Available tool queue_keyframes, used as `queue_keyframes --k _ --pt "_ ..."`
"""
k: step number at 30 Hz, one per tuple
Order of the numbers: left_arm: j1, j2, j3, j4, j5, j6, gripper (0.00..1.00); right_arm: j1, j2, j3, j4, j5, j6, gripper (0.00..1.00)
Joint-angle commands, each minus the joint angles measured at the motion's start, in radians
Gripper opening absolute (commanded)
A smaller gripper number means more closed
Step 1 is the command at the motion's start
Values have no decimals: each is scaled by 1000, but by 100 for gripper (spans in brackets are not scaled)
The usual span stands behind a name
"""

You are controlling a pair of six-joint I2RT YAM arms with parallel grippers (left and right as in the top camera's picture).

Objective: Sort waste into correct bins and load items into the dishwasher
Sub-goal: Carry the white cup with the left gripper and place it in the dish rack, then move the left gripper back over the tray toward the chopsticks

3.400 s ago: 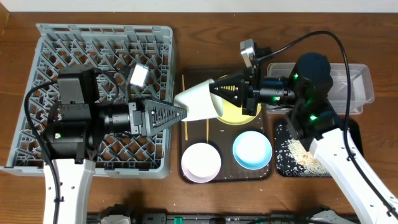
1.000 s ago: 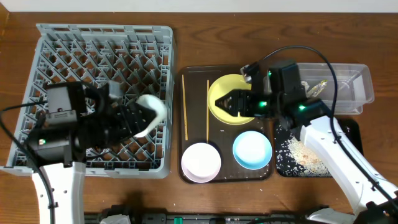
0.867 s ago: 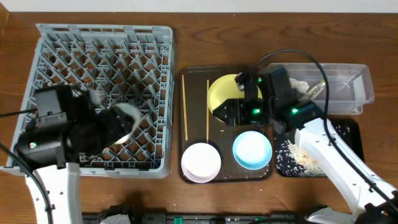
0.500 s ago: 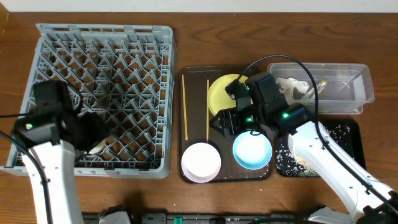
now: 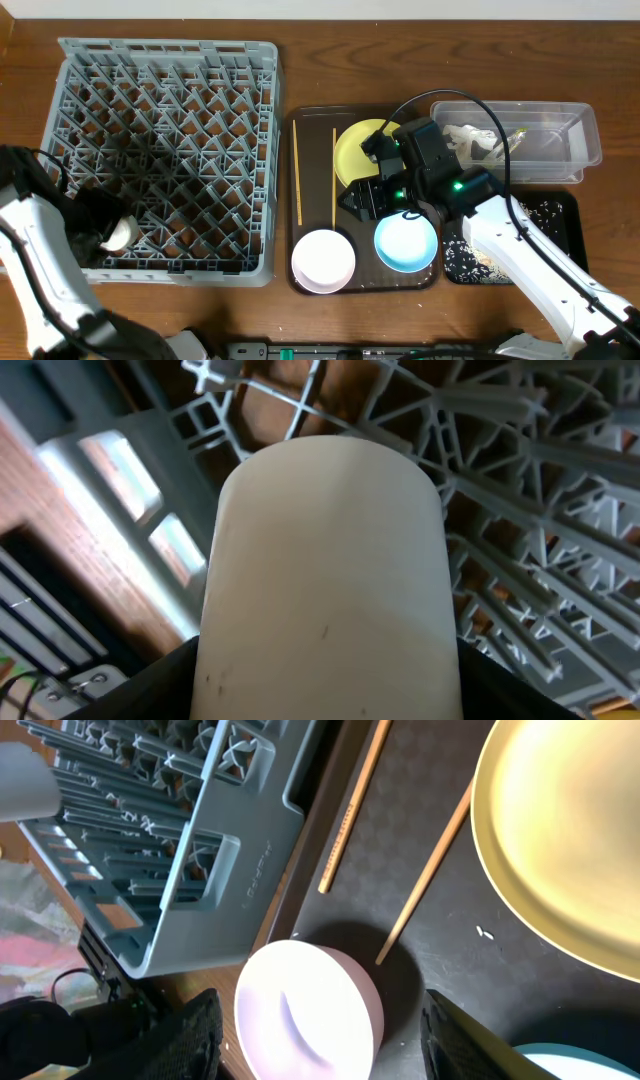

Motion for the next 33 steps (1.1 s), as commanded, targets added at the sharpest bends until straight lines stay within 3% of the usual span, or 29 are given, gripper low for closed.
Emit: queue_keyframes --k 1,3,4,11,15,25,29,33 --pt "29 61 20 4 43 -9 71 3 -1 5 -6 4 -19 61" --pt "39 83 20 2 66 -9 73 3 -1 5 -7 4 -19 61" --pt "47 89 20 1 65 -8 81 3 -1 5 -6 4 -19 61" --pt "61 59 36 -33 113 1 95 3 -1 5 -14 5 -24 61" --pt "55 -1 67 -66 218 92 96 3 -1 5 -14 25 -27 62" --pt "50 -100 76 -66 105 69 95 3 -1 5 -22 24 -27 62" --pt "37 -101 76 -97 85 70 87 3 -1 5 -21 24 -27 62" --pt "-16 -109 76 -92 167 145 85 6 -1 5 -17 24 -27 59"
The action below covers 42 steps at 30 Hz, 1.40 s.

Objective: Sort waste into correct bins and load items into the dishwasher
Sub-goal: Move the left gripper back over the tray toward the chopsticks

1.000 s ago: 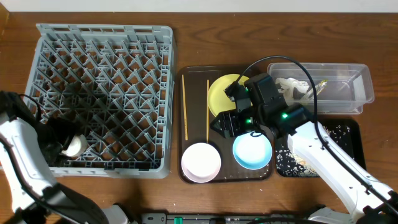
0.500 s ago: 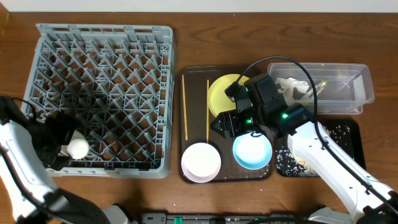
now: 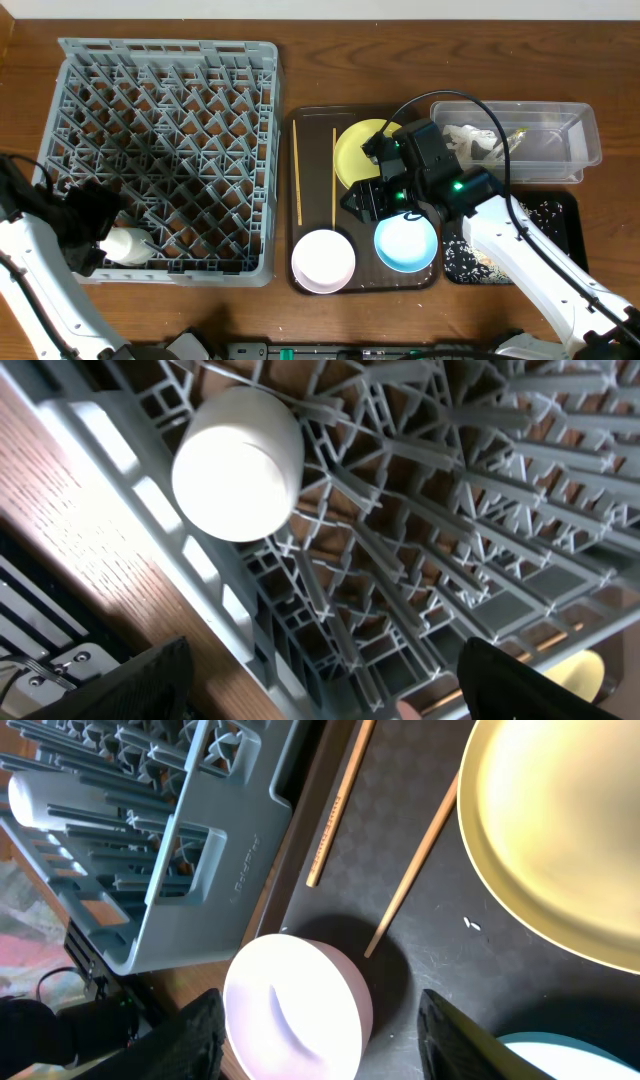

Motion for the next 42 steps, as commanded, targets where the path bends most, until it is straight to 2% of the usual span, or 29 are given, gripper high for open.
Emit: queue_keyframes --k 1,4,7,8,9,12,14,17,22,25,32,34,39,42 --pt "-71 -11 14 8 99 119 85 11 -1 5 7 3 -20 59" --pt "-202 -40 14 34 193 241 84 52 -1 6 0 33 -39 59" --pt "-383 -73 14 41 193 319 85 97 -1 6 -32 120 -39 59" --pt "-517 -90 14 34 175 359 85 109 -1 6 -54 215 16 59" --pt "-647 -96 14 22 116 359 85 106 -1 6 -66 296 92 59" --pt "-827 -94 11 19 38 357 85 106 -1 6 -47 319 113 58" --pt "-906 -89 10 23 26 356 85 106 -1 6 -36 323 114 58" --pt "-1012 -76 9 22 -64 283 84 106 -1 6 -8 313 113 54" --pt "-1093 -71 2 78 -101 250 84 107 -1 6 -35 367 127 53" --pt "-1112 -69 0 116 -100 211 84 87 -1 6 -68 438 222 54" --pt "-1158 -35 -61 345 -100 152 73 -7 -34 6 -72 392 282 57" --pt "-1183 13 -68 400 -104 150 70 -24 -53 6 -80 386 282 57" --pt "-1229 189 -68 494 -104 150 66 -44 -71 6 -109 386 282 68" --pt "-1236 301 -68 541 -104 150 63 -44 -71 6 -139 394 282 71"
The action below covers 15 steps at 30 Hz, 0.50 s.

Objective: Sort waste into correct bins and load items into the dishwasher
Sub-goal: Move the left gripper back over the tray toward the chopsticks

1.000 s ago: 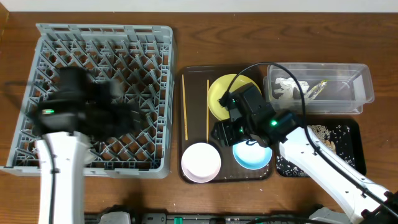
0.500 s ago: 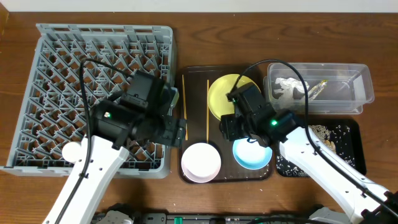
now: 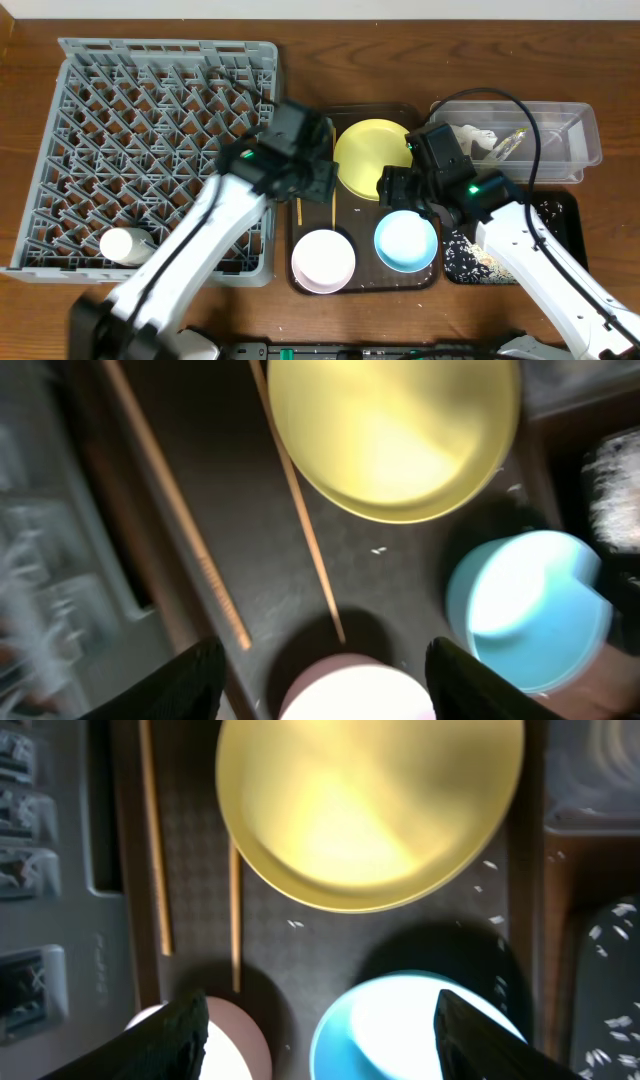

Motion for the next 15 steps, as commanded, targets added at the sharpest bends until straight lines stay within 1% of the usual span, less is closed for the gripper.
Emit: queue_keyframes --k 1,5,9,11,15 --pt "-6 117 -17 31 -13 -13 61 -8 -11 6 -23 11 11 72" --pt "-6 229 -17 71 -13 -13 57 -8 -10 5 -46 41 46 74" --pt "-6 312 -17 111 -13 -19 47 -8 -10 5 -46 40 52 79" --pt "-6 341 -17 119 -13 -36 44 -8 -10 5 -46 40 52 79" --pt "-6 392 -17 140 -13 -54 44 -8 -10 5 -46 40 52 80"
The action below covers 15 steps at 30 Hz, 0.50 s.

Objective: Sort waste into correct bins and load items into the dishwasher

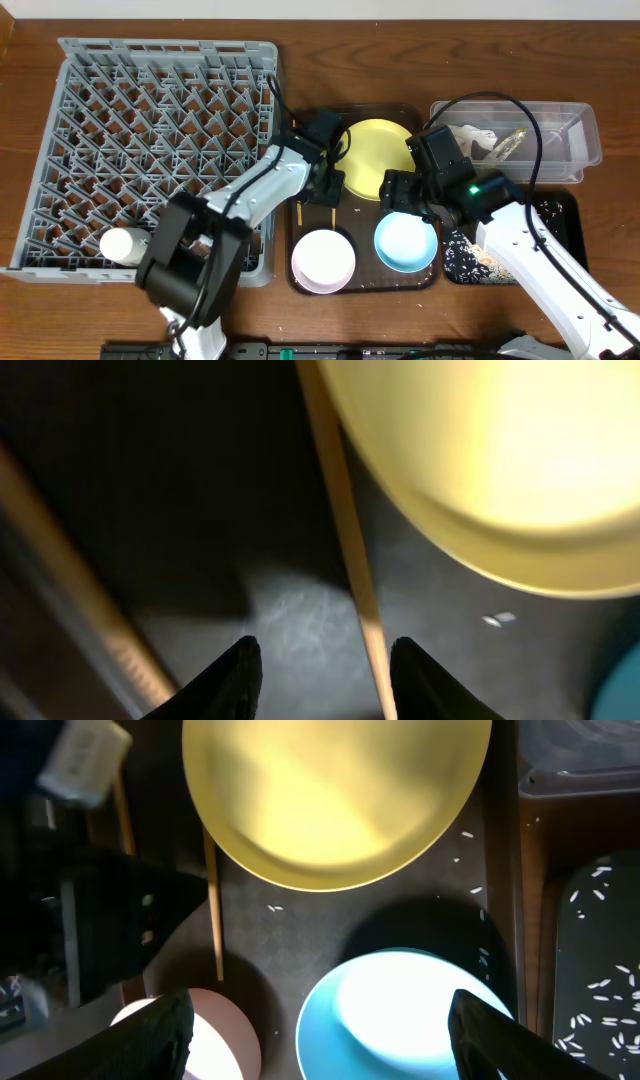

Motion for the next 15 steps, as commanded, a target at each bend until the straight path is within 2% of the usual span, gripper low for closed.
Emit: queue_keyframes --k 1,7,9,12,15 --pt "-2 49 -5 15 -13 -26 43 -8 -10 5 -1 20 14 80" --pt "-40 85 -5 34 -14 -29 44 -8 -10 5 -3 20 14 80" --pt "-61 92 -5 33 -60 -45 44 -8 -10 5 -4 20 14 80" --pt "-91 97 -5 18 -191 -107 36 -8 -10 5 -6 20 14 80" --pt "-100 97 -5 17 -216 -124 31 -8 -10 5 -10 19 14 80"
